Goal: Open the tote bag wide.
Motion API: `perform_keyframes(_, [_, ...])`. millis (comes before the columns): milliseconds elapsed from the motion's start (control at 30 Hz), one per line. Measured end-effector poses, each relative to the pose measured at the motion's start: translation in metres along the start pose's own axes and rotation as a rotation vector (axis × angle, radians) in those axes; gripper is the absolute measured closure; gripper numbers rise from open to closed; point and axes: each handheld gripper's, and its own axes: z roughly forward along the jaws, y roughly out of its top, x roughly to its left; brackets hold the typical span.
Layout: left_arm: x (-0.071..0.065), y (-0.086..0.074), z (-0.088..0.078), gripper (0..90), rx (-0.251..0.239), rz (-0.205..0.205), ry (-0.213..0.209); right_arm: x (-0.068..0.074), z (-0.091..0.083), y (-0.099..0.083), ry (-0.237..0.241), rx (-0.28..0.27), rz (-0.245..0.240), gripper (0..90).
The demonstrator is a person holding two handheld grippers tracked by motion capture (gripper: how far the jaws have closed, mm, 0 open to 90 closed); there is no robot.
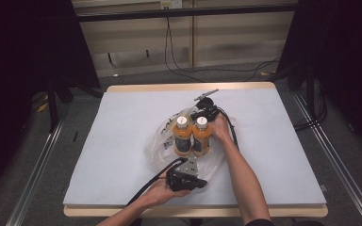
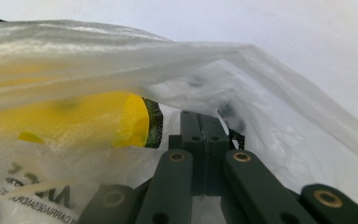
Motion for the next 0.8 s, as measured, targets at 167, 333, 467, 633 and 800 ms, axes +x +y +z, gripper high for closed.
perform_keyframes(167, [0.008,0.004,-0.009,90.0,-0.046,-0.03,0.002,-0.002,-0.003,-0.003,0.05,-0.023,0.049,90.0])
perform_keyframes(333, [0.014,0.005,-0.016,90.0,-0.107,-0.066,0.029,-0.004,-0.015,-0.004,0.074,-0.041,0.053,90.0])
perform_keyframes(467, [0.015,0.005,-0.019,90.0,-0.136,-0.093,0.022,-0.002,-0.024,-0.003,0.075,-0.042,0.039,90.0])
perform_keyframes(633, [0.017,0.005,-0.026,85.6,-0.148,-0.096,0.05,0.002,-0.038,0.0,0.072,-0.045,0.013,90.0])
perform_keyframes(800, [0.019,0.007,-0.039,72.5,-0.185,-0.109,0.097,0.003,-0.053,0.0,0.075,-0.049,-0.012,90.0])
